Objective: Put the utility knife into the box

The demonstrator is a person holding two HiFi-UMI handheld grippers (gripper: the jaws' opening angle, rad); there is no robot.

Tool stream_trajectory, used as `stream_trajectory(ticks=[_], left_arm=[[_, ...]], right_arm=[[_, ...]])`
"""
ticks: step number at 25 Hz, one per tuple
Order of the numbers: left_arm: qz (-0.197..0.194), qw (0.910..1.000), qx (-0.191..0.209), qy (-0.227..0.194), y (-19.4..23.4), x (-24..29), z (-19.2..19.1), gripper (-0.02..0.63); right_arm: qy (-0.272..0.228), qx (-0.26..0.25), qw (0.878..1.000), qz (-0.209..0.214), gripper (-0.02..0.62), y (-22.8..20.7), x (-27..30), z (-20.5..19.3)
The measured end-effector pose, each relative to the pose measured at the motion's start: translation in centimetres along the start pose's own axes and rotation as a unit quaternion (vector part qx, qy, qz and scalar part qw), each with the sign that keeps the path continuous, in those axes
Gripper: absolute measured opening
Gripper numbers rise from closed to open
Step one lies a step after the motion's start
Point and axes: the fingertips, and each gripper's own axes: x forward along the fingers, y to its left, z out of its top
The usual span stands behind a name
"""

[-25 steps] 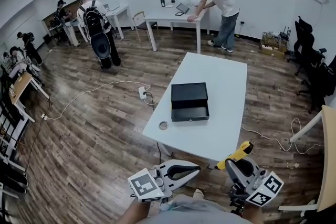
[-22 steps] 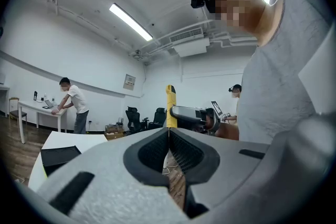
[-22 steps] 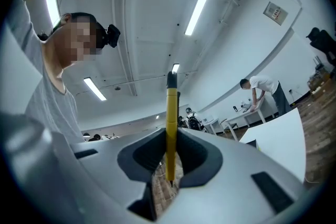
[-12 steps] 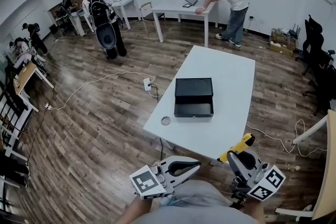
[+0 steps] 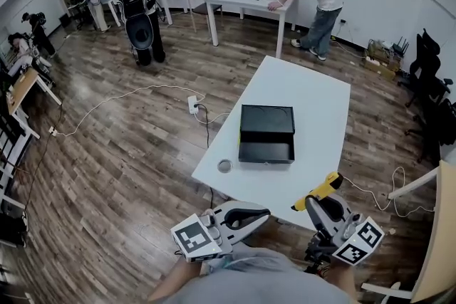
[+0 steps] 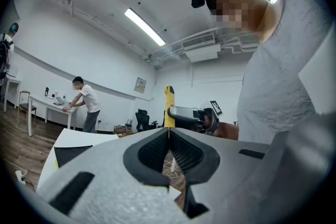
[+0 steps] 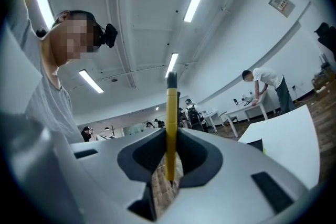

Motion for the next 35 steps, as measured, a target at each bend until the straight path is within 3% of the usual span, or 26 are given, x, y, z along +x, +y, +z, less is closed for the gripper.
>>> stream_trajectory(ticks=[6, 11, 16, 22, 29, 35], left_arm=[[0.002, 1.0000, -0.008, -0.005, 5.5, -2.0, 1.0, 0.018], [-0.018, 0.9998, 0.006, 0.004, 9.6, -2.8, 1.8, 0.018], [-0.060, 0.9981, -0.004, 0.013, 11.1, -2.4, 1.6, 0.018], [-0.094, 0.9953, -0.015, 0.019, 11.8, -1.9, 0.9, 0.018], [-0.090, 0.9947, -0.048, 0.004, 12.6, -1.8, 0.0, 0.018], [-0.076, 0.9947, -0.069, 0.003, 13.8, -2.0, -0.6, 0.018]], right_arm=[[0.020, 0.004, 1.000, -0.008, 0.074, -1.8, 5.0, -0.7], [0.024, -0.010, 1.000, -0.015, 0.074, -3.8, 9.7, -0.5], [0.044, -0.027, 0.998, -0.029, 0.074, -5.5, 12.3, -1.2], [0.105, -0.052, 0.993, -0.020, 0.074, -7.0, 14.6, -2.5], [0.210, -0.092, 0.973, 0.024, 0.074, -9.3, 17.3, -5.0], [0.285, -0.077, 0.954, 0.062, 0.074, -10.7, 19.2, -7.6]])
